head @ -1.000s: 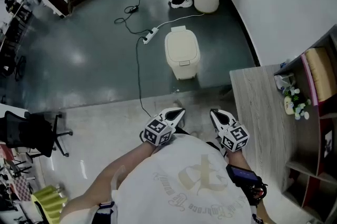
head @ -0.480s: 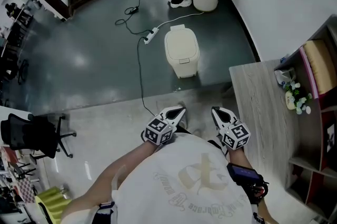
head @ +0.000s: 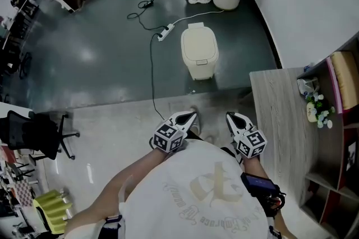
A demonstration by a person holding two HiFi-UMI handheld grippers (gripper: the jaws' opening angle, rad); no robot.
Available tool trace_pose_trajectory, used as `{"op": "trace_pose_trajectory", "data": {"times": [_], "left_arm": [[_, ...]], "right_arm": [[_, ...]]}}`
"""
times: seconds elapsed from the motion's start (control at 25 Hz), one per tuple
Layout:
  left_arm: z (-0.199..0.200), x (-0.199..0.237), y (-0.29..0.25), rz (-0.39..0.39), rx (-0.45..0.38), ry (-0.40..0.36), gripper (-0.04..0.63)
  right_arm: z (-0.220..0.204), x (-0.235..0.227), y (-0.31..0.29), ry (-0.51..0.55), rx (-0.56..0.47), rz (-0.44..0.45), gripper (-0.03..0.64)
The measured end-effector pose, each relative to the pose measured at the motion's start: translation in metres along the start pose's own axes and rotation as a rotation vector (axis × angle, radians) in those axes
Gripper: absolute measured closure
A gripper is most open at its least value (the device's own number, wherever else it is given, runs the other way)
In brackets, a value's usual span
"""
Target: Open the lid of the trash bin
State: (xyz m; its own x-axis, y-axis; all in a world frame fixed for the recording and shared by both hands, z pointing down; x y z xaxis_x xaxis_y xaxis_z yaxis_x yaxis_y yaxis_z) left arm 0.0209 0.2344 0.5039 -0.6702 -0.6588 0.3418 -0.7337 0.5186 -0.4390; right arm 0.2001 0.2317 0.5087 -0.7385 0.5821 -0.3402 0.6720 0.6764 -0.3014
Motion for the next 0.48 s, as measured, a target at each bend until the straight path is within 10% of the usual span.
{"op": "trace_pose_trajectory", "data": {"times": [0.48], "left_arm": [[0.000, 0.018, -0.007, 0.004, -0.008, 0.046, 0.583]], "right_arm": [[0.006, -0.003, -0.021, 0.011, 0.033, 0.011, 0.613]]}}
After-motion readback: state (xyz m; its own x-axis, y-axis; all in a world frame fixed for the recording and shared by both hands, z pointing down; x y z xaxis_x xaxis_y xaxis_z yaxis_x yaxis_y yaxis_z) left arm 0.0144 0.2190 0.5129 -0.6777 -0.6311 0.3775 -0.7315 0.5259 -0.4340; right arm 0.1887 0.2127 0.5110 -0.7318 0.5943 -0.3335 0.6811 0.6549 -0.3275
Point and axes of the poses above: the fingertips, and each gripper's own axes: y backward along the fingers, x to its left, z out of its top, the point moved 4 cm from there along y, backward along the fingers, and after that the axes turned 4 degrees about -z, right-handed, at the moved point
